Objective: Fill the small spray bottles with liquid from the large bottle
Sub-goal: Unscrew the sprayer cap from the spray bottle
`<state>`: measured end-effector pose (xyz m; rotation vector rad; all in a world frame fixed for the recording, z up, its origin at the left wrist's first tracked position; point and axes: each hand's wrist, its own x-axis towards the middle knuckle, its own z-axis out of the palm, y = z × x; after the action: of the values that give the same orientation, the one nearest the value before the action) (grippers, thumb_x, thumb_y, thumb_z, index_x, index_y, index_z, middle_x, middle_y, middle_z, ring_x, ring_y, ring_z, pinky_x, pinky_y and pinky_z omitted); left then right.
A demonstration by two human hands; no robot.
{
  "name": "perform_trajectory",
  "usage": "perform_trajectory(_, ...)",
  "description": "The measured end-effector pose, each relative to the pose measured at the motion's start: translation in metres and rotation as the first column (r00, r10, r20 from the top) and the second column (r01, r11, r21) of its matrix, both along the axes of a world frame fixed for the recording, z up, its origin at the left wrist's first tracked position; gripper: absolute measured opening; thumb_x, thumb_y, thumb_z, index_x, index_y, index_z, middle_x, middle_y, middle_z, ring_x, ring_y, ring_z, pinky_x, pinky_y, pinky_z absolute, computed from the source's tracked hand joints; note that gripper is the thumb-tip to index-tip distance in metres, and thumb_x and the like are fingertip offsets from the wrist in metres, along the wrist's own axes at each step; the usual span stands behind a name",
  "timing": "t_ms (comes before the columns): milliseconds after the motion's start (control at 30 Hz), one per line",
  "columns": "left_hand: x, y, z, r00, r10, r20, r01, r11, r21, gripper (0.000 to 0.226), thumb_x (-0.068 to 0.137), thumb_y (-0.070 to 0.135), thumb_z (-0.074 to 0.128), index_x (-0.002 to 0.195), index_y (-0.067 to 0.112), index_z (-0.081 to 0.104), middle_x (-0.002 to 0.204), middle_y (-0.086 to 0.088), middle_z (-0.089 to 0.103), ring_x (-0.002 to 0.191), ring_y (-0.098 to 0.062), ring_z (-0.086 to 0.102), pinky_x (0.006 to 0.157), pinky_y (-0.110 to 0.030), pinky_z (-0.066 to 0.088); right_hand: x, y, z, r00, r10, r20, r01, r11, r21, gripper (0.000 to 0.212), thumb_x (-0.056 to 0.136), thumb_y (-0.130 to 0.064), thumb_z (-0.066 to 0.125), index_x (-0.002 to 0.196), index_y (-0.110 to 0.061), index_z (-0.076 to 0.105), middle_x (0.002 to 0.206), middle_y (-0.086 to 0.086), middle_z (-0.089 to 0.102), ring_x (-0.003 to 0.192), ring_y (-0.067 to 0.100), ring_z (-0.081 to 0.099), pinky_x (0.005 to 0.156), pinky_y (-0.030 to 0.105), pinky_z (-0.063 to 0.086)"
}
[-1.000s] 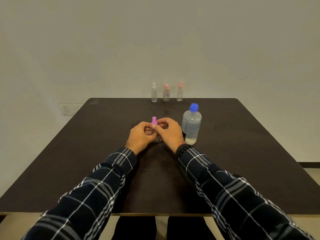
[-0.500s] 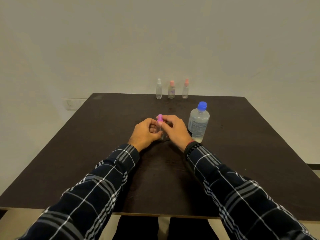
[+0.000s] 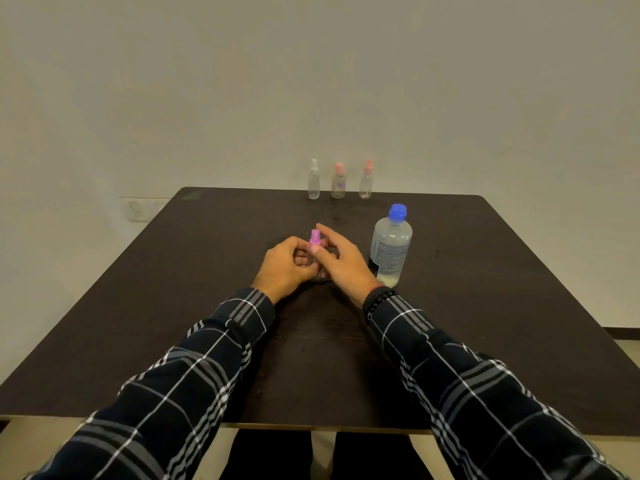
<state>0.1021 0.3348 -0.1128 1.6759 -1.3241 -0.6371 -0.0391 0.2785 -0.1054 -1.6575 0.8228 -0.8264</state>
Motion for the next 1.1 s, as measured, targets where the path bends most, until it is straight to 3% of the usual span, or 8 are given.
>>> perform_trajectory(100,0.000,0.001,0.002,1.000,0.014,0.026,-0.014,1.000,0.002,0.031,0.082,0.011,0.078,0.108,0.017,0.062,0.094,0.004,0.072,0.080,0.000,0.069,0.064,-0.008,0.050,0.007,0.000,-0.001,0.992,-0.123,-0.036,0.124,0.992,0.016,0.056,0.083,-0.035,0.079,0.129,-0.025,0.050,0.108,0.000,0.066,0.095,0.025,0.070,0.084,0.050,0.060)
perform_trajectory(233,-0.001,0.002,0.002,0.999,0.019,0.029,-0.018,1.000,-0.010,0.030,0.082,0.015,0.080,0.107,0.018,0.063,0.094,0.006,0.072,0.081,0.001,0.069,0.066,-0.008,0.051,0.008,-0.002,-0.003,0.982,-0.186,-0.022,0.185,0.982,-0.048,0.023,0.086,-0.028,0.077,0.104,-0.022,0.064,0.099,0.001,0.071,0.093,0.021,0.071,0.083,0.050,0.060)
perform_trajectory(433,-0.001,0.002,0.001,1.000,0.014,0.013,-0.014,1.000,-0.009,0.032,0.082,0.014,0.080,0.108,0.018,0.063,0.096,0.005,0.073,0.085,-0.002,0.070,0.070,-0.011,0.053,0.000,-0.004,-0.005,0.997,-0.071,0.011,0.071,0.997,0.024,0.053,0.094,-0.036,0.066,0.143,-0.025,0.049,0.114,-0.005,0.068,0.105,0.013,0.068,0.088,0.042,0.061)
perform_trajectory(533,-0.001,0.002,0.003,1.000,0.023,0.020,-0.023,1.000,-0.004,0.030,0.082,0.012,0.079,0.106,0.017,0.062,0.092,0.003,0.072,0.082,-0.004,0.070,0.066,-0.009,0.051,0.004,-0.005,-0.004,0.986,-0.166,-0.030,0.165,0.986,-0.011,0.057,0.082,-0.038,0.081,0.128,-0.024,0.050,0.100,-0.005,0.070,0.092,0.013,0.071,0.083,0.039,0.061)
perform_trajectory(667,0.000,0.001,0.003,0.999,0.008,0.034,-0.008,1.000,0.009,0.032,0.083,0.016,0.079,0.109,0.020,0.062,0.096,0.005,0.071,0.085,-0.003,0.069,0.069,-0.013,0.053,0.003,-0.007,-0.003,0.986,-0.158,-0.048,0.151,0.980,-0.131,0.025,0.086,-0.026,0.077,0.109,-0.020,0.068,0.102,-0.004,0.071,0.096,0.010,0.068,0.086,0.034,0.059)
perform_trajectory(867,-0.001,0.001,0.000,1.000,0.014,0.026,-0.014,1.000,-0.001,0.033,0.082,0.014,0.080,0.108,0.019,0.062,0.097,0.004,0.072,0.085,-0.003,0.070,0.076,-0.017,0.057,-0.005,-0.008,-0.005,0.998,0.004,-0.069,-0.007,0.999,-0.042,0.059,0.095,-0.032,0.067,0.149,-0.023,0.043,0.122,-0.006,0.066,0.116,0.011,0.062,0.101,0.035,0.051)
perform_trajectory(933,-0.001,0.002,0.002,1.000,0.012,0.029,-0.012,1.000,0.008,0.033,0.082,0.012,0.079,0.109,0.017,0.062,0.093,0.004,0.072,0.079,0.002,0.069,0.069,-0.014,0.055,-0.002,-0.008,-0.004,0.995,-0.055,-0.089,0.052,0.998,-0.036,0.063,0.085,-0.037,0.078,0.138,-0.023,0.047,0.112,-0.007,0.068,0.109,0.012,0.065,0.097,0.037,0.054)
perform_trajectory(1100,-0.001,0.002,0.002,0.999,0.018,0.037,-0.018,1.000,0.010,0.032,0.081,0.013,0.080,0.107,0.018,0.063,0.093,0.004,0.072,0.079,0.001,0.069,0.072,-0.015,0.055,0.002,-0.011,-0.003,0.986,-0.147,-0.080,0.133,0.979,-0.151,0.023,0.085,-0.026,0.079,0.103,-0.020,0.066,0.100,-0.004,0.070,0.097,0.011,0.067,0.091,0.039,0.057)
